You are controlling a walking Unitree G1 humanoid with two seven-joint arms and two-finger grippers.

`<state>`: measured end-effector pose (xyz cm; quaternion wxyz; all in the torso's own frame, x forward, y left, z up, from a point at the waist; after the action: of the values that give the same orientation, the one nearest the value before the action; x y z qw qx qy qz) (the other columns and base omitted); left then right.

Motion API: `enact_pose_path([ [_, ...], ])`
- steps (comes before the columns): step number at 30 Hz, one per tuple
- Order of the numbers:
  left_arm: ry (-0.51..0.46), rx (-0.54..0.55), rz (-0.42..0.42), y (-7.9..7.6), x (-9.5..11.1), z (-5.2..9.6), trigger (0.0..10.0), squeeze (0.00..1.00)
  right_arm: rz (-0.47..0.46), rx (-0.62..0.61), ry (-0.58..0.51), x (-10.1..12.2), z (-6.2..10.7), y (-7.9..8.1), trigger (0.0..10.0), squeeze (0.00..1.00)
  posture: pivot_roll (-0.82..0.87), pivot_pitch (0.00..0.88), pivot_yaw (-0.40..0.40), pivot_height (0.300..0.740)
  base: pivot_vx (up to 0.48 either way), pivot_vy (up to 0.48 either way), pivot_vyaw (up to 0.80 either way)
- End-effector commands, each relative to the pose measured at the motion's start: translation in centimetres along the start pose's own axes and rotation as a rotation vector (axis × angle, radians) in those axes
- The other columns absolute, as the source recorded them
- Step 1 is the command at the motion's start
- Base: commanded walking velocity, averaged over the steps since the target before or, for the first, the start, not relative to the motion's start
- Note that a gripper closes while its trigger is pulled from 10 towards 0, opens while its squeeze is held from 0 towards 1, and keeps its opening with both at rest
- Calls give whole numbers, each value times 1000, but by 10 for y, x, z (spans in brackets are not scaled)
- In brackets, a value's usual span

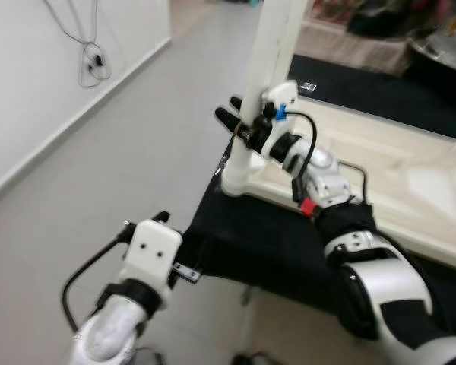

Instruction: Building children table

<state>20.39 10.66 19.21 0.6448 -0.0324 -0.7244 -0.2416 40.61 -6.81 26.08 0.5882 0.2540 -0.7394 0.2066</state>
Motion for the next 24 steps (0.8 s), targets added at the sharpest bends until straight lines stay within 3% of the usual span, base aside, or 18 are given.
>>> enact_pose_path([
  [1,10,-11,8,-3,-3,1,10000,0,-45,-116,129,-33,9,-8,10000,0,138,231,-142,740,0,0,0],
  [2,10,-11,8,-3,-3,1,10000,0,-45,-116,129,-33,9,-8,10000,0,138,231,-142,740,0,0,0],
  [3,9,-10,7,-2,-2,0,10000,0,-122,-307,155,-36,7,-15,10000,0,137,232,-141,740,0,0,0],
  [5,9,-10,7,-2,-2,0,10000,0,-122,-307,155,-36,7,-15,10000,0,137,232,-141,740,0,0,0],
  [6,6,-7,4,-1,-2,0,10000,0,-153,-509,184,-38,8,-25,10000,0,134,231,-141,740,0,0,0],
  [13,0,-5,2,-1,-2,-2,10000,0,-168,-634,221,-40,6,-25,10000,0,135,214,-144,740,0,0,0],
  [16,-6,-5,-1,-3,-1,-1,10000,0,-118,-820,212,-37,10,-31,10000,0,146,199,-153,740,0,0,0],
  [22,-10,-7,-6,-3,-1,-1,10000,0,-142,-989,177,-37,19,-37,10000,0,149,185,-151,740,0,0,0],
  [24,-12,-9,-10,-2,0,-2,10000,0,-155,-1164,159,-39,34,-45,10000,0,149,184,-151,740,0,0,0],
])
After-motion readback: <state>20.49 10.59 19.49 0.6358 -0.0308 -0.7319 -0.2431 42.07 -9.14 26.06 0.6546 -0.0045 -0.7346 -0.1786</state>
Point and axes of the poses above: a point about 5 cm out from each wrist's last joint towards the gripper, its own z axis pointing back from the gripper into the wrist, its own x axis along the axis of the wrist's last joint, y = z × x, the point moved 1 cm from there along -z, pointing out of the wrist towards the gripper, and after that the axes turned 8 degrees about -z, right-handed, at the moved point
